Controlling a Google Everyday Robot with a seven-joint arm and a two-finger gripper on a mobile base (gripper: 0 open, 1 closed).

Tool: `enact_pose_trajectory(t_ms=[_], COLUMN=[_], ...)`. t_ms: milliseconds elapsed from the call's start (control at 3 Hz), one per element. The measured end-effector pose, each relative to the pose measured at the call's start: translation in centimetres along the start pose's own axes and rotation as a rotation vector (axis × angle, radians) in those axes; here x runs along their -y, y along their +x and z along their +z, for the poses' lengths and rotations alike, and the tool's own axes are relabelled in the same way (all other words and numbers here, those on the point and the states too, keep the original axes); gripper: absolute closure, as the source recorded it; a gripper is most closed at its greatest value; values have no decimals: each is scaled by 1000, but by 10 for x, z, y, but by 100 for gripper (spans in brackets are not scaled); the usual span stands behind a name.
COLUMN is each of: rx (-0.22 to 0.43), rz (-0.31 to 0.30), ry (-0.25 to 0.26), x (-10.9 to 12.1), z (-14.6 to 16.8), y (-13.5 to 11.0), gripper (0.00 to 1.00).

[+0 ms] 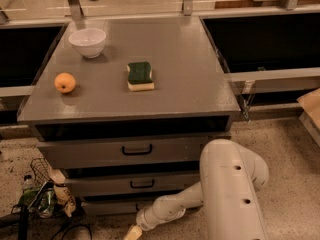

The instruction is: Open bottom drawer

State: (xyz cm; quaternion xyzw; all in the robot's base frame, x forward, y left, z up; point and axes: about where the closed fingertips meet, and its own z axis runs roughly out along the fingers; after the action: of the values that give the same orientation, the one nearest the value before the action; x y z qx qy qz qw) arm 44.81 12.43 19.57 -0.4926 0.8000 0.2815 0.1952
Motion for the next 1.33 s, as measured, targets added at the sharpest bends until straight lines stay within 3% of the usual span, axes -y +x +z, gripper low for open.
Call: enact_pose_trajectory(t_ms=[1333], rx=[30], rz=[-34], ry=[-38], x=[-18], z=[15], y=[6], gripper=[0])
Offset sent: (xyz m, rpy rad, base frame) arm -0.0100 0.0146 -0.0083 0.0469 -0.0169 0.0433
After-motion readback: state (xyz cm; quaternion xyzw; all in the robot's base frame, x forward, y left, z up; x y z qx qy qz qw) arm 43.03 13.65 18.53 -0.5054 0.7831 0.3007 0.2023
